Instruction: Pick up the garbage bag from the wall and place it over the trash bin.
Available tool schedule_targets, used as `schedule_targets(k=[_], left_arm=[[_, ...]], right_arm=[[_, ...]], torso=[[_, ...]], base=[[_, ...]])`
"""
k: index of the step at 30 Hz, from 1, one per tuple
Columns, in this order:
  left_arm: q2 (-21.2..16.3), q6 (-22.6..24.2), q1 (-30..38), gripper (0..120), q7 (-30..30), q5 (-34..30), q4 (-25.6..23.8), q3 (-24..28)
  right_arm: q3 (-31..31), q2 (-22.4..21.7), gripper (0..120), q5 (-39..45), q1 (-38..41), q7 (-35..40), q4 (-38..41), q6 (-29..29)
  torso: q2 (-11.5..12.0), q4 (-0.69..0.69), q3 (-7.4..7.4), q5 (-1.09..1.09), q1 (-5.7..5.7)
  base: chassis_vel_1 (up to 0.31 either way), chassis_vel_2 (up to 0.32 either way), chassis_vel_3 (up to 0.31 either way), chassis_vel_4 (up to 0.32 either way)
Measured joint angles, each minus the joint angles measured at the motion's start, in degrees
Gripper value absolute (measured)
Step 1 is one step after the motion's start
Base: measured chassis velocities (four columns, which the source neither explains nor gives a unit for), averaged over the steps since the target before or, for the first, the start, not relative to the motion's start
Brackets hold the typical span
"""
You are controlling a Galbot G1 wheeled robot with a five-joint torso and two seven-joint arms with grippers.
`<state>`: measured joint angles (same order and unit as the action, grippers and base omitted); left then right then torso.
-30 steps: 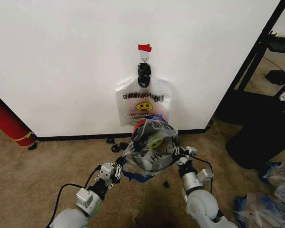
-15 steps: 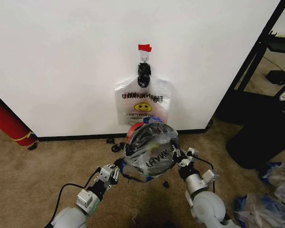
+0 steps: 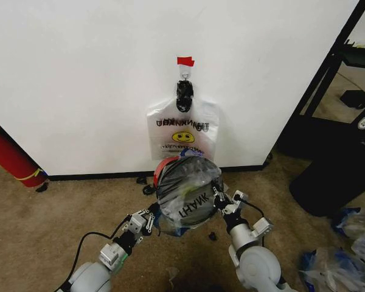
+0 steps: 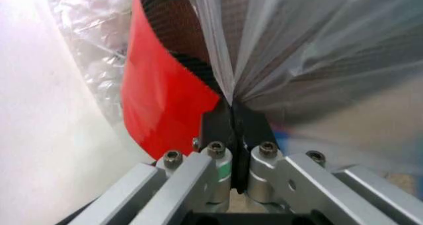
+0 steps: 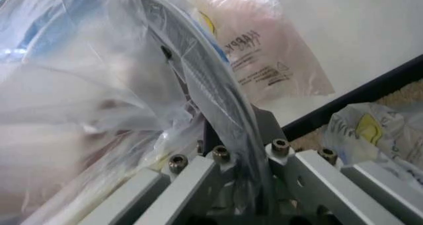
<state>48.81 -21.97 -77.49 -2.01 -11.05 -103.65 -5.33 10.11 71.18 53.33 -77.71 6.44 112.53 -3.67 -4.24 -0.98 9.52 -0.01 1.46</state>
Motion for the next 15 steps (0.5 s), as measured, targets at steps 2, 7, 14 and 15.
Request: schedule_targets(k=[2,7,14,15], left_arm=[[0.1,0.0,0.6,0,-0.4,0.0,0.5,-0.1],[-0.2,0.4,1.9,0,-1.7,-0.1,0.6,-0.9],[-1.0,0.5,2.6,0,-2.3,-0.3,0.7,-1.6],[-1.1,0.2,2.5,0,-2.4,-0.3,0.6,-1.6]], right_arm=[[-0.1,0.0,0,-0.2,-0.1,0.0,0.0,0.0],[-0.2,-0.3,0,-1.8,-0.2,-0.3,-0.2,0.4],[0.1,-0.6,0,-2.8,0.0,-0.1,-0.5,1.0],[0.2,-0.6,0,-2.8,0.1,0.0,-0.6,1.0]], torso=[[0.0,0.00,0.00,0.01,0.00],[0.0,0.00,0.00,0.01,0.00],[0.0,0.00,0.00,0.01,0.00],[0.0,-0.01,0.00,0.01,0.00]], base=[[0.000,0.000,0.000,0.000],[0.000,0.000,0.000,0.000],[0.000,0.000,0.000,0.000],[0.000,0.000,0.000,0.000]])
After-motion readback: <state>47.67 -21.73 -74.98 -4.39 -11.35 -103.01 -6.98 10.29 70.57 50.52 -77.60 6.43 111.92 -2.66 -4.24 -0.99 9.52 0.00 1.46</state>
